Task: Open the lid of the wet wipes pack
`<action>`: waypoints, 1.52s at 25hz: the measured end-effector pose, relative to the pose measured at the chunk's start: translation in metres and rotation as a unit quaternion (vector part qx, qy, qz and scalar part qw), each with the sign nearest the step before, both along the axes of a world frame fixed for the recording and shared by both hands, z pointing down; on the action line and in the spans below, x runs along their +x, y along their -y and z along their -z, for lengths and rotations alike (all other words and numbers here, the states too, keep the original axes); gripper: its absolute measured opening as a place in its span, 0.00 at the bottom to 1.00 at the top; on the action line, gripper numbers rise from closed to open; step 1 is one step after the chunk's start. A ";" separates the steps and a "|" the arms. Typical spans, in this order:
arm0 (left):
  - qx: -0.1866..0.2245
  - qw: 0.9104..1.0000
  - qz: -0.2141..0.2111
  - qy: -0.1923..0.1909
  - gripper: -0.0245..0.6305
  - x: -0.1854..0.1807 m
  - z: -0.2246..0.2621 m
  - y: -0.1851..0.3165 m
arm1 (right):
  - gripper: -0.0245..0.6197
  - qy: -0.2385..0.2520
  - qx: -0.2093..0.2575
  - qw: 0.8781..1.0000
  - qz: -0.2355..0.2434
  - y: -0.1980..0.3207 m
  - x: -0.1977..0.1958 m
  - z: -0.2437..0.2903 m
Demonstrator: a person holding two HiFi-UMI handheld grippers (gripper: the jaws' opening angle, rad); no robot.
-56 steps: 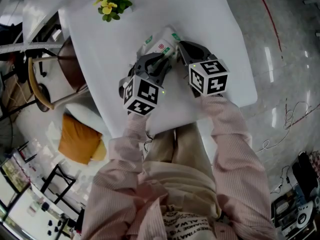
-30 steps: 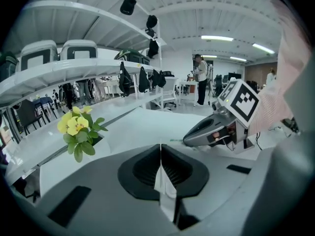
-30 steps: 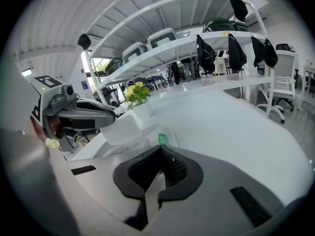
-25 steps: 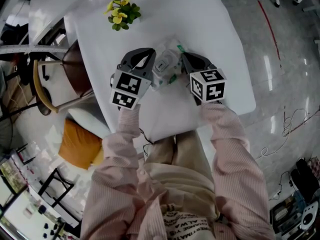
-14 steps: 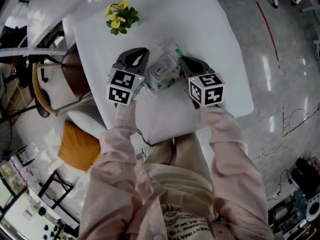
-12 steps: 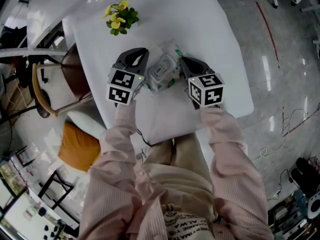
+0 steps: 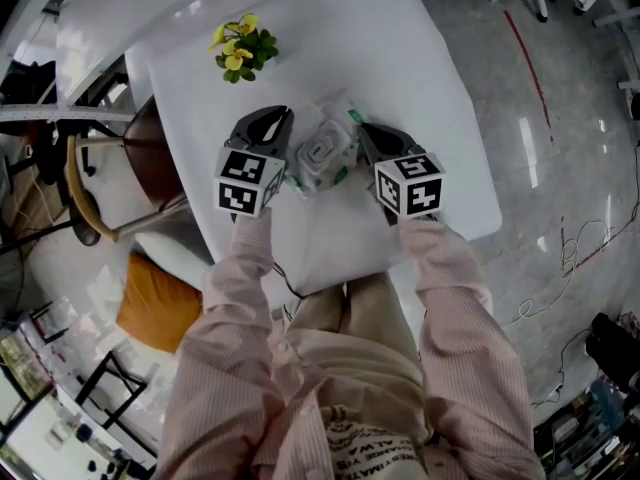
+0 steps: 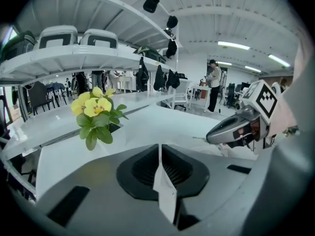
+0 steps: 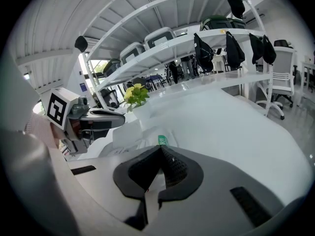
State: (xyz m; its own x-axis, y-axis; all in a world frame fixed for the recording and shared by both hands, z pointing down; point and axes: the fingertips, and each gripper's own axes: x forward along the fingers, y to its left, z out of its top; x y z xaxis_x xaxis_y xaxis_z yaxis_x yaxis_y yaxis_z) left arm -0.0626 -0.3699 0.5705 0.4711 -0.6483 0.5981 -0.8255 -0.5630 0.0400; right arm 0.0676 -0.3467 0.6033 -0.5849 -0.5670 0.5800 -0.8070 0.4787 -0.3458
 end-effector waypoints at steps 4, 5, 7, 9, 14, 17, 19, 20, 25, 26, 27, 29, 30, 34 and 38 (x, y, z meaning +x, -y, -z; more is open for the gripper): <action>0.027 0.999 0.023 -0.022 0.05 -0.004 0.017 0.003 | 0.04 0.013 0.008 1.000 -0.008 0.004 0.001 0.013; 0.035 0.999 0.021 -0.025 0.05 -0.003 0.022 0.003 | 0.04 0.015 0.012 1.000 -0.007 0.005 0.001 0.017; 0.046 0.998 0.015 -0.029 0.05 -0.001 0.031 0.000 | 0.04 0.016 0.020 1.000 -0.005 0.006 0.000 0.026; 0.053 0.998 0.015 -0.034 0.05 0.001 0.040 -0.006 | 0.04 0.018 0.028 0.999 -0.003 0.005 0.000 0.037; 0.079 0.995 0.015 -0.056 0.04 0.006 0.069 -0.025 | 0.04 0.023 0.055 0.998 0.009 -0.005 -0.001 0.069; 0.086 0.994 0.015 -0.069 0.04 0.010 0.088 -0.039 | 0.04 0.026 0.078 0.996 0.014 -0.013 0.000 0.091; 0.093 0.992 0.015 -0.081 0.04 0.013 0.103 -0.051 | 0.04 0.030 0.095 0.995 0.015 -0.020 0.001 0.108; 0.092 0.992 0.014 -0.083 0.04 0.014 0.109 -0.058 | 0.04 0.034 0.102 0.994 0.015 -0.024 0.001 0.117; 0.109 0.989 0.016 -0.101 0.04 0.019 0.140 -0.084 | 0.04 0.048 0.139 0.989 0.004 -0.034 0.008 0.157; 0.113 0.988 0.019 -0.106 0.04 0.019 0.146 -0.088 | 0.04 0.051 0.148 0.988 0.002 -0.035 0.010 0.166; 0.118 0.987 0.021 -0.110 0.04 0.019 0.152 -0.093 | 0.04 0.053 0.156 0.986 0.000 -0.037 0.010 0.175; 0.128 0.986 0.023 -0.108 0.04 0.016 0.161 -0.102 | 0.04 0.058 0.169 0.984 -0.003 -0.043 0.012 0.192; 0.132 0.985 0.024 -0.105 0.04 0.014 0.166 -0.106 | 0.04 0.061 0.176 0.983 -0.005 -0.045 0.013 0.200; 0.157 0.981 0.030 -0.106 0.04 0.009 0.188 -0.115 | 0.04 0.072 0.199 0.977 -0.016 -0.052 0.021 0.225; 0.181 0.976 0.047 -0.113 0.04 -0.001 0.207 -0.122 | 0.04 0.083 0.218 0.972 -0.026 -0.056 0.025 0.247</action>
State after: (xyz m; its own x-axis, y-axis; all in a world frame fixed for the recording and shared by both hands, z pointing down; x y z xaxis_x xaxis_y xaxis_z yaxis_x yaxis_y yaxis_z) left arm -0.0638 -0.2478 0.3636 0.4922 -0.8449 0.2095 -0.8676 -0.4956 0.0399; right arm 0.0931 -0.2910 0.3567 -0.6140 -0.7689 0.1782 -0.7845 0.5695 -0.2455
